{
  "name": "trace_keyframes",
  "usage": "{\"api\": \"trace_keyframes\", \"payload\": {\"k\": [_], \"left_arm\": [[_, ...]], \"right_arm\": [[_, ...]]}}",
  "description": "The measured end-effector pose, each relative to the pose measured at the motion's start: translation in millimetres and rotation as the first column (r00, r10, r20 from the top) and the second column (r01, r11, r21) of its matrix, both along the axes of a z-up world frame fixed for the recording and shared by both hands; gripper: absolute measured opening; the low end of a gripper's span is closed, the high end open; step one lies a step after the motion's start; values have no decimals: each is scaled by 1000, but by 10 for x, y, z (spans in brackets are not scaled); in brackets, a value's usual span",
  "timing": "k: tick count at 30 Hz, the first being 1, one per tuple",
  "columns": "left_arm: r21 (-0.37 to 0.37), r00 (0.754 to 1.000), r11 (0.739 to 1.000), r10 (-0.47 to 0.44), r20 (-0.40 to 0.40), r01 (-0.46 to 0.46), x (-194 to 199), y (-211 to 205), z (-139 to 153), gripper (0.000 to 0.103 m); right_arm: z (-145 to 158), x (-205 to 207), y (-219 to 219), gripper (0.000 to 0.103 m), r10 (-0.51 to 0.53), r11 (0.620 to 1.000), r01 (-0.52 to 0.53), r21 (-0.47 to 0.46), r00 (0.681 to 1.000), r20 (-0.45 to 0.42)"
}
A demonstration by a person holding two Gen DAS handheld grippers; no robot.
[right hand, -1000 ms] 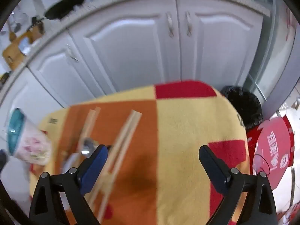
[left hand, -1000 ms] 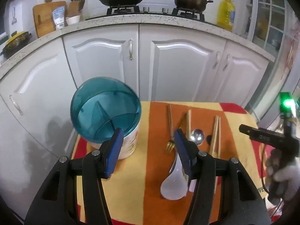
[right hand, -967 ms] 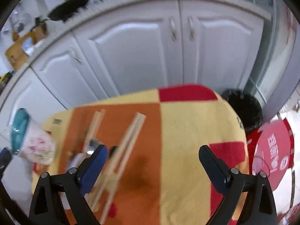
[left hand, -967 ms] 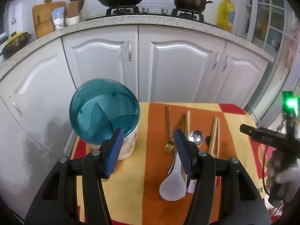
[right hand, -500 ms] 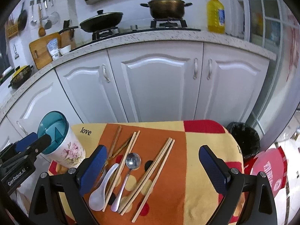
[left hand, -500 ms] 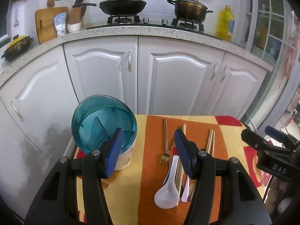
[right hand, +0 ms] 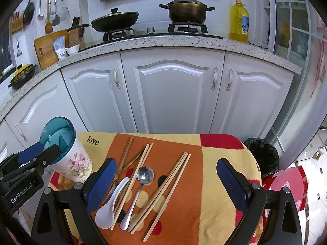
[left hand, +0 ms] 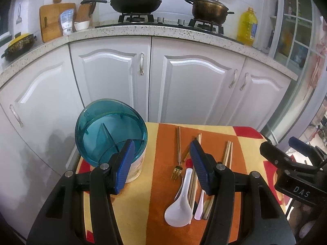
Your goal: Organize utensils
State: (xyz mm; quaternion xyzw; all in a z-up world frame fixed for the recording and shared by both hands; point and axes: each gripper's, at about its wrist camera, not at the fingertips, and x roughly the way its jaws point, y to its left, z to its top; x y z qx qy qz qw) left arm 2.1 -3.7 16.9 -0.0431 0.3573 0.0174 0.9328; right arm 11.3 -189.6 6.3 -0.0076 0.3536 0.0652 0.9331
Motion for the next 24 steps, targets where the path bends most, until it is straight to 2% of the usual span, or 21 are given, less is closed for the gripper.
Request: {"api": "trace_keyframes", "payload": {"k": [11,15,20,24], "left_arm": [[4,1000,1000,-3,0,3,-5,8,-36,56],[-52,1000,999,-5,-16,4,-13,48,-45,56],[-17,1000,1000,4,-11,-4,-31,48,-53,56],[-24,1000,1000,1,-12,-1,-17,57,-61,56]], "right_arm": [[-23,-10,-2,98,2,1000,-2,2,1000,-7],[-26,8,11,98,4,1000,-4,-1,1000,-10],[-63,35,17,98,7,1000,-7,4,1000,-24],[-93,34,28,98,10,1000,-10,0,999,-31]]}}
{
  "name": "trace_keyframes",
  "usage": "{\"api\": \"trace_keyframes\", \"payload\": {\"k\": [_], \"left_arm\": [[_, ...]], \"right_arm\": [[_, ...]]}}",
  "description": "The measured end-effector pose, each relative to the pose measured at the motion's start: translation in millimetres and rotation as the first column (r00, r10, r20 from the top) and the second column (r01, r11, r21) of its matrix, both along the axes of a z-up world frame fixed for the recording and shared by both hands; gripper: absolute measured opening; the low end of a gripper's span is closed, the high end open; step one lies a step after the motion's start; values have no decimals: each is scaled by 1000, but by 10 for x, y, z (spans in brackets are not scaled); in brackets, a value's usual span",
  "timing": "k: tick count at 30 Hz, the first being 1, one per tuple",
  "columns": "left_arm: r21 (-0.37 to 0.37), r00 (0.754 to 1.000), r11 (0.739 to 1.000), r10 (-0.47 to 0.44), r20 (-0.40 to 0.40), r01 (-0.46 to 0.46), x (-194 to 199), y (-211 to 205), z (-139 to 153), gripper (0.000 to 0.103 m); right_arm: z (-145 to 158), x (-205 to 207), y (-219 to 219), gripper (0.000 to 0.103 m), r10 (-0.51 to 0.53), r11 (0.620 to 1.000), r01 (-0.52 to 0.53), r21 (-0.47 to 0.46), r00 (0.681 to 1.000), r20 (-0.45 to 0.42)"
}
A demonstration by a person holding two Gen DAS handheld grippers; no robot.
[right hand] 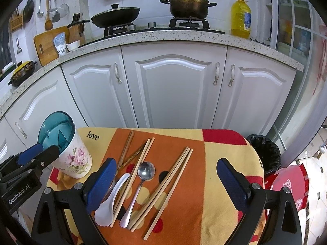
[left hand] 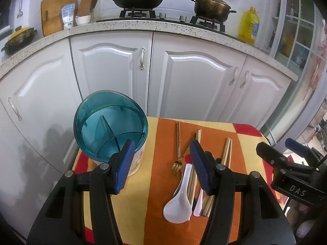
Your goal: Organize utensils
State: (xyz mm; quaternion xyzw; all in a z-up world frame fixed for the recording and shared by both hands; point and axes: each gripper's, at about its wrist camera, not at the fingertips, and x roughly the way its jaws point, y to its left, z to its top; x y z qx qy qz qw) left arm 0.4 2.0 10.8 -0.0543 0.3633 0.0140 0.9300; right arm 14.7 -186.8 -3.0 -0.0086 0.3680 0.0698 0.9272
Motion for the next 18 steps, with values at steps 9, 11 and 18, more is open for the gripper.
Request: {"api": "trace_keyframes", "payload": {"k": [9,11,18], "left_arm": [[-2,1000,1000,7,-19,-7,18,35,-71,56],[-2,1000,1000,12,-23,-12,14,57,-83,56],[4,999,1000,-5,-40,5,23,42,-101,56]], "right_arm": [[-22,2,-34,98,-8,1000,8,-1,1000,-3],[-33,11,-41,98,-8,1000,8,-1,1000,-8],[-57,38,-40,98,-6,1000,6,-1,1000,-21]]}}
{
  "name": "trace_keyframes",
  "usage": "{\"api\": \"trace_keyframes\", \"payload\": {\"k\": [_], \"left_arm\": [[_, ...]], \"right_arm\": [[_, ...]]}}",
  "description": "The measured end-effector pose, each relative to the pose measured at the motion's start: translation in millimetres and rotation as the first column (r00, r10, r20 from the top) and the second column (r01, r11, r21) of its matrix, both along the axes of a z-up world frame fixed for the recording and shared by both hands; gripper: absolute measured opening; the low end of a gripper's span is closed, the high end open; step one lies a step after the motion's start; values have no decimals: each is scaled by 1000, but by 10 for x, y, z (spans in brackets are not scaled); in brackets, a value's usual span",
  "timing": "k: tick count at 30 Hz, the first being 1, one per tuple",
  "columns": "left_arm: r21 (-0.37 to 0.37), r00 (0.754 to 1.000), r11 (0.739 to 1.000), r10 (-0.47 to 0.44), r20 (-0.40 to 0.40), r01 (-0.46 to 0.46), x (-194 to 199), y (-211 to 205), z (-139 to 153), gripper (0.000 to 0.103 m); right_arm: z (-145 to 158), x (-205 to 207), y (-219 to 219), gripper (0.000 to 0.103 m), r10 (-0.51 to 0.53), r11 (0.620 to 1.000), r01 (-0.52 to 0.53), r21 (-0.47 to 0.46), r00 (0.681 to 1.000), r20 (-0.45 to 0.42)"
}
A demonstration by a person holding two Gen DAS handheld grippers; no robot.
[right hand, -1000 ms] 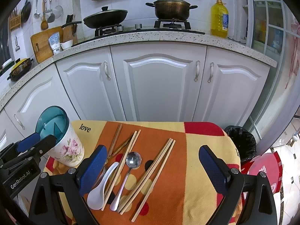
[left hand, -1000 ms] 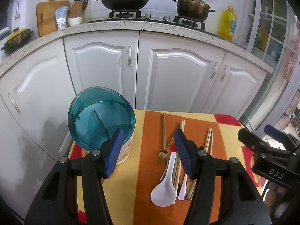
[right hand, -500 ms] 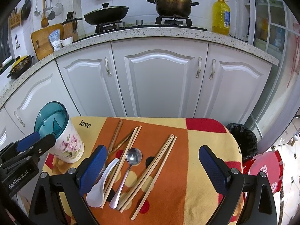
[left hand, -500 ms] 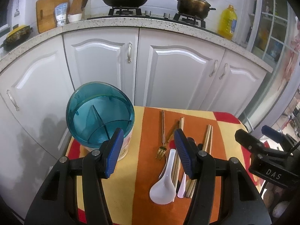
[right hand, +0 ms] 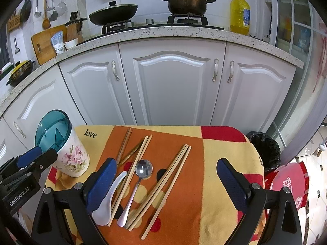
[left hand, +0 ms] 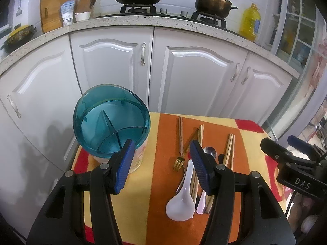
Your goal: Organize utensils
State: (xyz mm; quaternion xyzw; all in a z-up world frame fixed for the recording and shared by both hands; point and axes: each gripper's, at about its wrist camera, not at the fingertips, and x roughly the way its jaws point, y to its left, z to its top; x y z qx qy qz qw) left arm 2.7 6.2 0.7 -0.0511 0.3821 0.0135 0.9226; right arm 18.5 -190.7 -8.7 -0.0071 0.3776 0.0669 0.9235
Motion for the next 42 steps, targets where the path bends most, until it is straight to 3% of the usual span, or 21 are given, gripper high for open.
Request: {"api": "trace_keyframes", "payload": {"k": [33,42], "left_arm": [[18,998,999,-43,-52,44,29,-133,-174,56],[29,988,990,-132,-84,135,47,-249,-342,56]], "right_arm": [[-133,72,-52,98,6,1000,-6,11,999,-48],[-419,201,-226,98,-7,999,12,37,992,-126]]}}
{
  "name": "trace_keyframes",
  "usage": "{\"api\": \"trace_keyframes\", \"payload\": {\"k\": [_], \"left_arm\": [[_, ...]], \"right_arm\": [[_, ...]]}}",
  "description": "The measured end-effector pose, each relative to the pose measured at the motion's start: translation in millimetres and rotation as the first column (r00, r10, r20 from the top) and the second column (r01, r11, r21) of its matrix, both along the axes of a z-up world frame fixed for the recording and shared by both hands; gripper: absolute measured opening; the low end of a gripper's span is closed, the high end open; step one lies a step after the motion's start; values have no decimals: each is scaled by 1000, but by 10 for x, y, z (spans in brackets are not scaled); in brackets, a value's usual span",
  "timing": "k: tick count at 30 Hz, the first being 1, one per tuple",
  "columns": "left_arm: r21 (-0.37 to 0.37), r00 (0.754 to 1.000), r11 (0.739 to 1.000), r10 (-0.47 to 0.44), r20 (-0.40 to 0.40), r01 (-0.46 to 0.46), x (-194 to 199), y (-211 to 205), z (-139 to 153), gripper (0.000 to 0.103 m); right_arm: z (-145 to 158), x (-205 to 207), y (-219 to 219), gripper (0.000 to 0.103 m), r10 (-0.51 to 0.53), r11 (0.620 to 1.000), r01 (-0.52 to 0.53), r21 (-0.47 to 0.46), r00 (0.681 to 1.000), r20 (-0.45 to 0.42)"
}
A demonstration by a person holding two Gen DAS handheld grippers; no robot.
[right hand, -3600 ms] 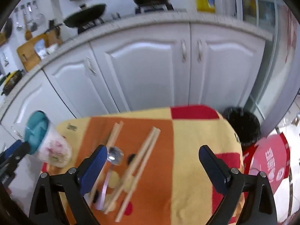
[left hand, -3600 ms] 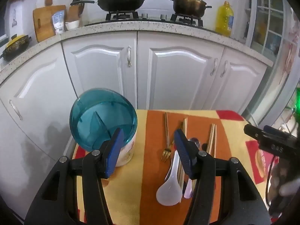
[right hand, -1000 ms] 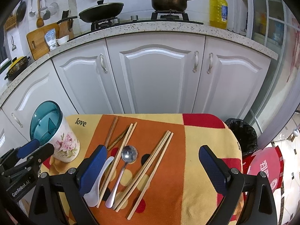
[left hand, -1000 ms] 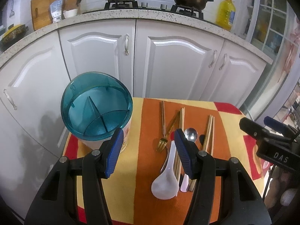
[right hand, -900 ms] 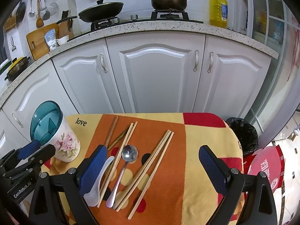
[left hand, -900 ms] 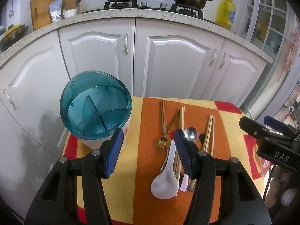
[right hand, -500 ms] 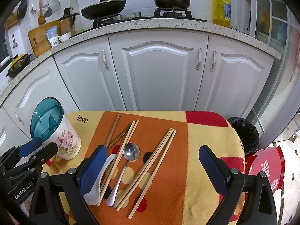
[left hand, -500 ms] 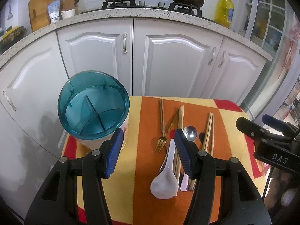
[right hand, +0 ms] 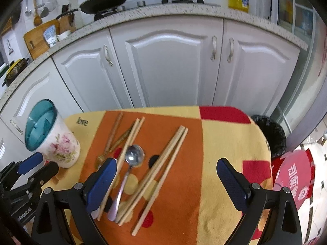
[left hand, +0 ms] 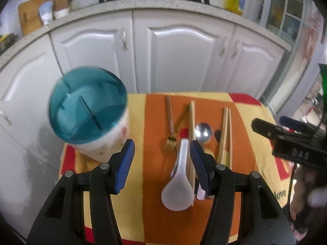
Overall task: Organize utensils
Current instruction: 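Lower left tool onto white ceramic spoon while right tool lowers onto a chopstick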
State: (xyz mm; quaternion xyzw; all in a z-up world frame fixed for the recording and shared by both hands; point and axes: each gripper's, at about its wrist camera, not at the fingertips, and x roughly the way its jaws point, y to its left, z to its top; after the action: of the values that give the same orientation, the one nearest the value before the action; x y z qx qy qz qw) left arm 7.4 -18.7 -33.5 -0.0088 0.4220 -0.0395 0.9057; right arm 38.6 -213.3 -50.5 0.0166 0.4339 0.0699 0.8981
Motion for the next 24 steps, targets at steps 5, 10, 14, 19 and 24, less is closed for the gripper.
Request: {"api": "trace_keyframes", "payload": {"k": [5,10,14,19,24], "left_arm": [[24,993,994,-108,-41,109,69,-198,-198,46],[24,975,980,-192,-110,196,335,-392,-454,26],[23,965,976,-209,-160,215,492,-446,-599,23],[56,951,969,-225,-210,241,636,-500,-734,21],[37,947,976,-198,-251,214,754,-426,-828,21]], "right_arm": [[-246,138,-114,97,17,999,-15,33,999,-49],[-404,292,-128,70,63,995,-55,88,994,-94],[-466,347,-110,61,88,992,-79,95,991,-97],[-557,409,-112,60,106,989,-93,112,987,-123],[-648,490,-91,54,122,987,-103,126,981,-148]]}}
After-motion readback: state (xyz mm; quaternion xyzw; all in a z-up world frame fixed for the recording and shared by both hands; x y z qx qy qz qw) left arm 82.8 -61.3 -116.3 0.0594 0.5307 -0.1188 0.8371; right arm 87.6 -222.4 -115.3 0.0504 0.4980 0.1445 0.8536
